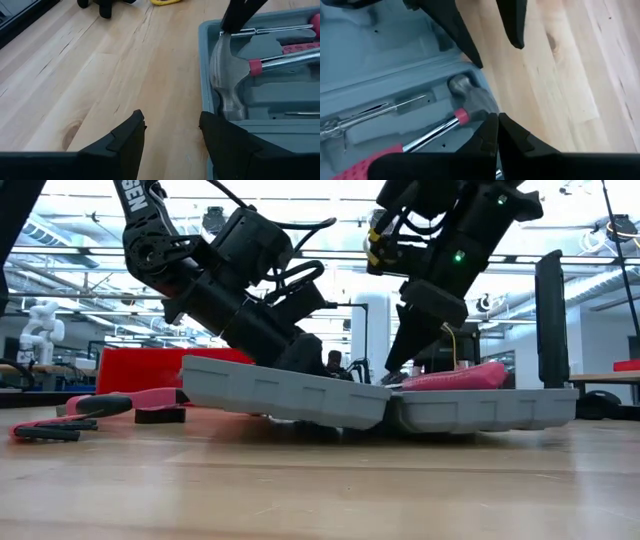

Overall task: Prefit tool cases
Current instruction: Remove the orange hammer from the gray pre-fit tool case

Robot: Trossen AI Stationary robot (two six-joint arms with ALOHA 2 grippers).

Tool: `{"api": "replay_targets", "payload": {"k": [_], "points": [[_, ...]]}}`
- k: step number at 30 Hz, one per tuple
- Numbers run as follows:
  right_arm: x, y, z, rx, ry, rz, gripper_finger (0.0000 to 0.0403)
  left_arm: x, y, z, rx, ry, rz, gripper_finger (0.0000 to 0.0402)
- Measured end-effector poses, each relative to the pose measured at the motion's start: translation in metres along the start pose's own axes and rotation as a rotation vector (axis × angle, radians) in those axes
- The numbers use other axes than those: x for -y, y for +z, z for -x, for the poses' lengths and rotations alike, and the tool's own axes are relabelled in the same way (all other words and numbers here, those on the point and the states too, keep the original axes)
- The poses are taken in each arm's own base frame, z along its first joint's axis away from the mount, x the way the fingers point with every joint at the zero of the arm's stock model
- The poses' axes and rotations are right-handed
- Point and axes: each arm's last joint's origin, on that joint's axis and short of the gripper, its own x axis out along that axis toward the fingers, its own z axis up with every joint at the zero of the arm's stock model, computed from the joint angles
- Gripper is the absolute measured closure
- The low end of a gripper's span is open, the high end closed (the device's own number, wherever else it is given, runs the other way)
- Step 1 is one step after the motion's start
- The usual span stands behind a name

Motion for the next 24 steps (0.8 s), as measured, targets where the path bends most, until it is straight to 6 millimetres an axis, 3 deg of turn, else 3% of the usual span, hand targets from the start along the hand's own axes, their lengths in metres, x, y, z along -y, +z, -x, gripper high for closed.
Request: {"api": "replay_targets", "payload": {"k": [7, 10, 18, 24], "points": [[0.012, -0.006, 0.000, -0.033, -0.211, 0.033, 0.0401, 0.000, 0.001, 0.000, 0.006, -0.007, 0.002, 0.0199], [0.016, -0.003, 0.001, -0.026, -0.216, 0.022, 0.0402, 0.000, 0.001, 0.000, 0.006, -0.012, 0.002, 0.0199], [0.016, -0.002, 0.011, -0.024, -0.107, -0.005, 0.0402, 0.000, 0.001, 0.000, 0.006, -0.013, 0.001, 0.0199], [0.008, 0.007, 0.017, 0.031, 0.118, -0.059, 0.0402, 0.000, 0.001, 0.000, 0.006, -0.012, 0.001, 0.0199]]}}
